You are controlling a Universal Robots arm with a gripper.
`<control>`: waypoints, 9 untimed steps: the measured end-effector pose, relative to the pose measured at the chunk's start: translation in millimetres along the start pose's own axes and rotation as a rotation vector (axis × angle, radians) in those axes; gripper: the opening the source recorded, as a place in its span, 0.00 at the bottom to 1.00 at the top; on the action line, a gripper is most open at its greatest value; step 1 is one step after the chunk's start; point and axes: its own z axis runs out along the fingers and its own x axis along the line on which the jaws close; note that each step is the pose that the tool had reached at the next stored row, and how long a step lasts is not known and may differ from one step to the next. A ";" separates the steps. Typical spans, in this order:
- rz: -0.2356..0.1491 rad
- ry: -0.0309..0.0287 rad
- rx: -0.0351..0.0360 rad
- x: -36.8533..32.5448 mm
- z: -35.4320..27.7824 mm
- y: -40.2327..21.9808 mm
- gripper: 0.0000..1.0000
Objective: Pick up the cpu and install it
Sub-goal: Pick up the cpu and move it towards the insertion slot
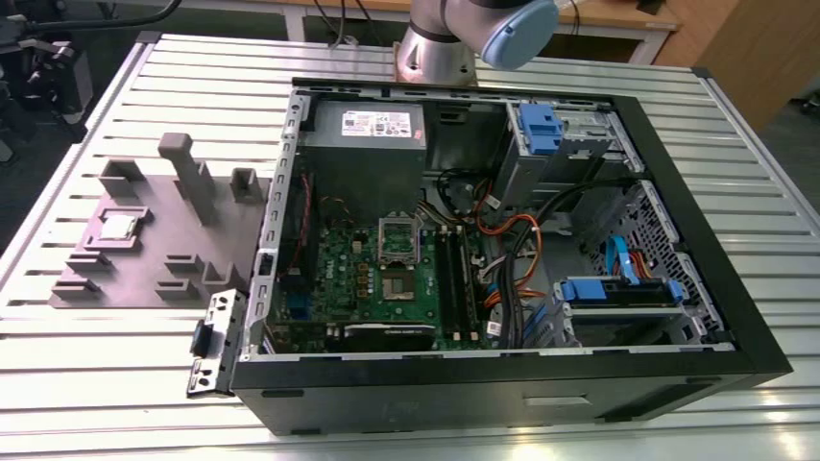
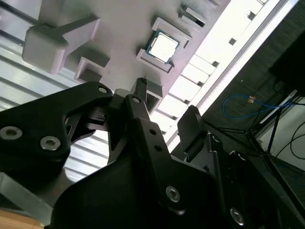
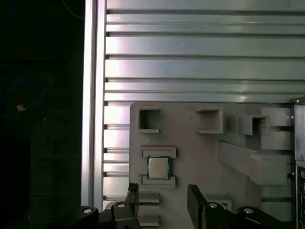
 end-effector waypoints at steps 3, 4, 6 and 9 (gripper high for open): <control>-0.012 0.0034 0.0001 0.9 5.5 -0.6 0.53; -0.012 0.0034 0.0001 0.9 7.3 -0.8 0.53; -0.012 0.0035 0.0001 1.0 10.9 -0.9 0.53; -0.012 0.0035 0.0005 1.1 16.3 -1.1 0.53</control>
